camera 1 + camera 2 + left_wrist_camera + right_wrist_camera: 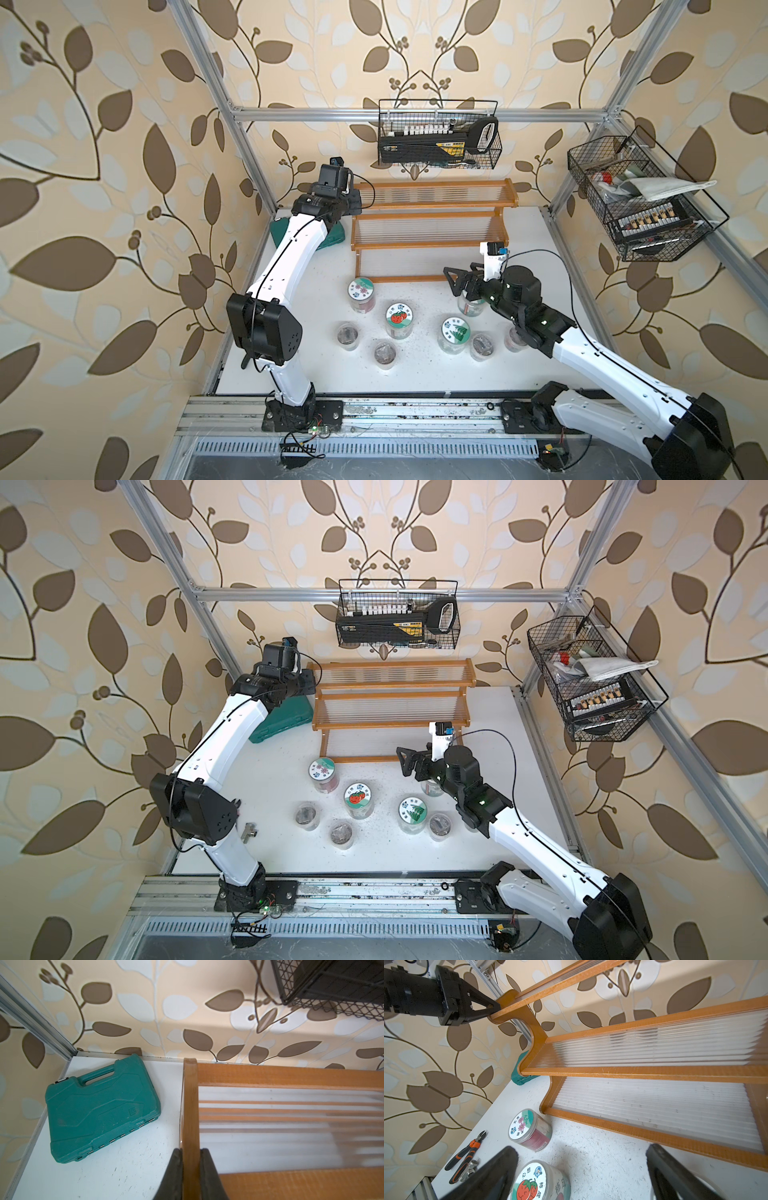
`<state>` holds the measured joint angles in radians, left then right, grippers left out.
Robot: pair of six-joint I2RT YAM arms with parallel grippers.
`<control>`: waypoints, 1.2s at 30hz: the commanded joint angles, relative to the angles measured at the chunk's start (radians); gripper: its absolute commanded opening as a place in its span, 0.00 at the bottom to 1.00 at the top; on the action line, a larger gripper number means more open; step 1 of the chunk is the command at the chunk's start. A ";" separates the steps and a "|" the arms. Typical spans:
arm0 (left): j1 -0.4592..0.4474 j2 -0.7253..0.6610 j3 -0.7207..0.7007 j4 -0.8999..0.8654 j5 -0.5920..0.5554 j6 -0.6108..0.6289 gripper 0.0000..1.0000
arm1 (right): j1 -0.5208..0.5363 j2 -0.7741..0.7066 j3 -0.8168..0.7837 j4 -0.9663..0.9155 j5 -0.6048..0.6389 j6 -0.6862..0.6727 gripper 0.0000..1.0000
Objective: Place the seed container on the shelf
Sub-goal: Move the shelf to the center of the board.
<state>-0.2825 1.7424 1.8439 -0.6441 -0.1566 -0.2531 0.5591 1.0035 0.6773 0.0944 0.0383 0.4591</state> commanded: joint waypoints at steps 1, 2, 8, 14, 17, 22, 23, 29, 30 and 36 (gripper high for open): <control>0.014 -0.015 -0.013 0.006 0.030 0.008 0.12 | 0.005 -0.013 -0.016 0.016 0.015 -0.006 0.99; 0.014 -0.010 -0.004 0.006 0.032 0.008 0.12 | 0.004 -0.013 -0.016 0.016 0.015 -0.006 0.99; 0.020 0.008 0.008 0.014 0.040 0.026 0.10 | 0.004 -0.013 -0.016 0.016 0.015 -0.007 0.99; 0.034 0.002 0.006 0.009 0.042 0.038 0.10 | 0.004 -0.002 -0.009 0.012 0.012 -0.008 0.99; 0.043 -0.007 0.001 0.010 0.045 0.043 0.08 | 0.004 0.001 -0.006 0.011 0.012 -0.008 0.99; 0.045 -0.016 -0.002 0.006 0.050 0.045 0.08 | 0.004 0.007 0.001 0.005 0.012 -0.008 0.99; 0.045 -0.018 -0.004 0.006 0.060 0.042 0.08 | 0.004 0.009 0.001 0.003 0.014 -0.008 0.99; 0.045 -0.017 0.001 -0.005 0.108 0.019 0.29 | 0.005 0.011 0.067 -0.127 0.062 0.000 0.99; 0.045 -0.020 0.005 -0.010 0.114 0.017 0.39 | 0.004 0.015 0.086 -0.160 0.069 -0.004 0.99; 0.045 -0.070 0.025 -0.044 0.149 0.002 0.74 | 0.003 0.025 0.190 -0.328 0.052 0.009 0.99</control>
<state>-0.2455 1.7390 1.8442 -0.6582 -0.0574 -0.2459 0.5591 1.0248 0.8127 -0.1200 0.0834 0.4599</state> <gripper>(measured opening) 0.725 0.988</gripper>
